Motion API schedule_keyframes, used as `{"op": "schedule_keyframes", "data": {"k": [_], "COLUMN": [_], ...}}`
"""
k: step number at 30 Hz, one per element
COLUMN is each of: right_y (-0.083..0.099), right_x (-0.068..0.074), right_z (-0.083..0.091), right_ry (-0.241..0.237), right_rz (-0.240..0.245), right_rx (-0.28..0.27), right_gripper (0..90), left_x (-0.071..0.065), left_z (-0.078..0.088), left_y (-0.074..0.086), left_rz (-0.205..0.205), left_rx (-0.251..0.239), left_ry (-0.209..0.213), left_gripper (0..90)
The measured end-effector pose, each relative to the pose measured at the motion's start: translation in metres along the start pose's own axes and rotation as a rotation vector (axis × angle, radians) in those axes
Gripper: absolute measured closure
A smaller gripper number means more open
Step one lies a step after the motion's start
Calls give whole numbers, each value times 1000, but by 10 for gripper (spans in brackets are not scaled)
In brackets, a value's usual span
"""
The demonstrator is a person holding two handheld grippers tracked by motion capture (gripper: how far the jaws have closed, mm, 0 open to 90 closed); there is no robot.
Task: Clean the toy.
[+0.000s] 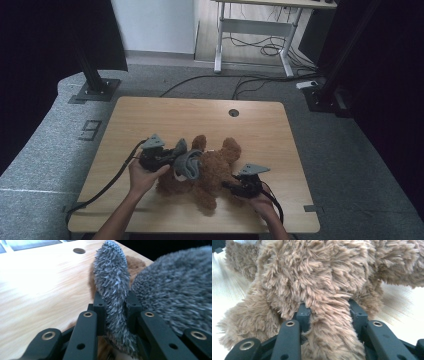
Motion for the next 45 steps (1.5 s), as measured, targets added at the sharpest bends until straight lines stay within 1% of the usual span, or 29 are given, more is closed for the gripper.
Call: {"op": "schedule_keyframes", "data": {"k": [5,6,8,10,11,12,15,18,19,22,25,26,28,29,31,32,33,35,37,40,41,42,44,45], "right_y": [0,0,0,0,0,0,0,0,0,0,0,0,0,1,1,1,1,1,1,1,2,2,1,1], "right_x": [0,0,0,0,0,0,0,0,0,0,0,0,0,0,0,0,-1,-1,-1,-1,-2,-2,-2,-2], "right_z": [0,0,0,0,0,0,0,0,0,0,0,0,0,0,0,0,0,0,0,0,0,0,0,0], "right_ry": [-2,-3,-3,-2,-2,-4,-5,-3,-2,-2,-1,-3,-4,-5,-5,-5,-6,-10,-10,-8,-10,-12,-13,-13], "right_rz": [-8,-10,-10,-12,-13,-15,-14,-13,-13,-17,-20,-20,-22,-23,-25,-25,-25,-27,-28,-30,-31,-32,-33,-31], "right_rx": [-3,-4,-5,-5,-5,-6,-6,-5,-5,-5,-5,-5,-6,-6,-6,-6,-5,-6,-6,-7,-8,-7,-7,-7], "right_gripper": [619,619,619,619,619,619,619,619,619,619,619,619,619,619,619,619,619,619,619,619,619,618,618,618], "left_x": [17,19,24,32,37,41,47,51,53,56,60,61,60,57,52,50,48,48,51,56,58,59,58,56], "left_z": [9,10,13,17,20,21,21,22,23,26,26,26,25,23,19,17,16,16,18,25,29,34,40,41], "left_y": [21,23,28,32,35,38,49,59,62,68,80,83,89,94,101,103,105,107,104,93,88,79,61,54], "left_rz": [55,60,73,82,95,108,118,127,119,114,105,111,110,94,71,59,52,50,59,91,100,113,120,116], "left_rx": [-2,-3,-4,3,10,15,36,52,64,90,140,144,159,189,221,230,235,241,232,177,146,100,18,-2], "left_ry": [-9,-13,-28,-62,-72,-73,-84,-86,-101,-123,-150,-146,-136,-133,-128,-122,-127,-127,-133,-131,-130,-123,-104,-95], "left_gripper": [759,758,758,759,759,759,760,760,760,760,760,760,760,760,761,761,761,761,760,759,759,757,749,748]}}
Point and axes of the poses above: each handheld gripper's, and its own axes: z roughly backward along the jaws, y roughly out of its underside, x roughly to its left, the point moved 4 cm from there along -z, roughly forward along the jaws, and after that the axes turned 3 degrees about -y, right-handed, at the moved point
